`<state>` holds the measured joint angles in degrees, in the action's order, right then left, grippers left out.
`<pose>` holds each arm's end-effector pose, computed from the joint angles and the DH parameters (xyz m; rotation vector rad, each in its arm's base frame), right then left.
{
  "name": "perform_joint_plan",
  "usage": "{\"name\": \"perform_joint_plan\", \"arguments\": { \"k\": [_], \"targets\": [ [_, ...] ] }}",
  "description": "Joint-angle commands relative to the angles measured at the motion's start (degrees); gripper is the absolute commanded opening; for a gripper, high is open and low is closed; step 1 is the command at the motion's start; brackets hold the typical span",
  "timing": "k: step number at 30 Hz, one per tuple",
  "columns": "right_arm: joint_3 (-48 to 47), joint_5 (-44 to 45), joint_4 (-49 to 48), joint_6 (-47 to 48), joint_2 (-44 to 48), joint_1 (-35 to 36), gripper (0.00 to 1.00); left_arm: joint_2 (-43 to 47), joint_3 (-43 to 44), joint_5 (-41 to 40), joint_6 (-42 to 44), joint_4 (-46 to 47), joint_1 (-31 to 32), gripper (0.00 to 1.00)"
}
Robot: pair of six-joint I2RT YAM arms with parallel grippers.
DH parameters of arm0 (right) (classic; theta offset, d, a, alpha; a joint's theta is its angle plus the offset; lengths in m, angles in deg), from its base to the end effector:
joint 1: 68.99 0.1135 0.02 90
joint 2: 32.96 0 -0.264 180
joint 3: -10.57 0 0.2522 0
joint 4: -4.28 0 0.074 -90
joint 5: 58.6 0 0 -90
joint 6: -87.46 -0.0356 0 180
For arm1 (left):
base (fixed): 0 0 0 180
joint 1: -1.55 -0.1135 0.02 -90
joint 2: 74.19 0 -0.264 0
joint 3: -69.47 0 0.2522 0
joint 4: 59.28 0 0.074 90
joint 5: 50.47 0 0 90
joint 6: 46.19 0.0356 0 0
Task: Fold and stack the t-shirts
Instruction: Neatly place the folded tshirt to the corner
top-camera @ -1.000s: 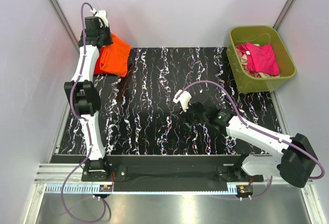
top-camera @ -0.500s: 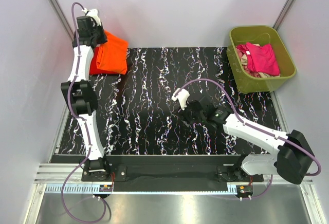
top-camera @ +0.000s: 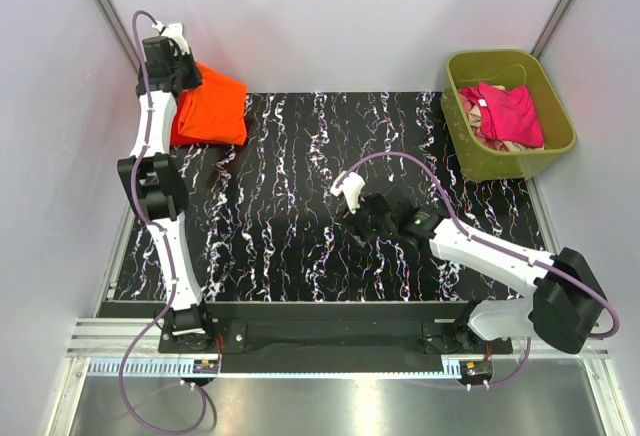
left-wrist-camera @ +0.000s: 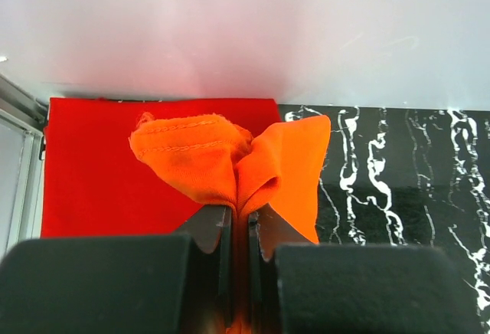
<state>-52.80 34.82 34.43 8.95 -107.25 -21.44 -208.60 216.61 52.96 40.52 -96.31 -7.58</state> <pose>0.1897 0.2042 0.2479 -1.1058 2.0163 0.2585 0.5441 0.0791 0.3130 -0.0646 1.9854 -0.1678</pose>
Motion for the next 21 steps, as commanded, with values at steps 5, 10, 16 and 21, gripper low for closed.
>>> {"name": "perform_joint_plan", "arguments": {
  "k": [5, 10, 16, 21],
  "targets": [
    [-3.9, -1.9, -1.1, -0.9, -2.2, -0.2, 0.64, -2.0, 4.9, 0.6, 0.8, 7.5, -2.0, 0.00],
    [-5.0, -2.3, -0.5, -0.1, -3.9, -0.2, 0.65, -5.3, 6.8, 2.3, -0.4, 10.2, -3.6, 0.00],
    [-5.9, -2.6, 0.4, 0.4, -5.4, -0.2, 0.65, -8.0, 7.9, 3.8, -2.1, 13.9, -4.8, 0.00],
    [-7.0, -3.3, 0.6, 1.0, -7.5, -0.2, 0.65, -9.3, 8.3, 4.3, -2.4, 16.4, -5.6, 0.00]
  ]
}}
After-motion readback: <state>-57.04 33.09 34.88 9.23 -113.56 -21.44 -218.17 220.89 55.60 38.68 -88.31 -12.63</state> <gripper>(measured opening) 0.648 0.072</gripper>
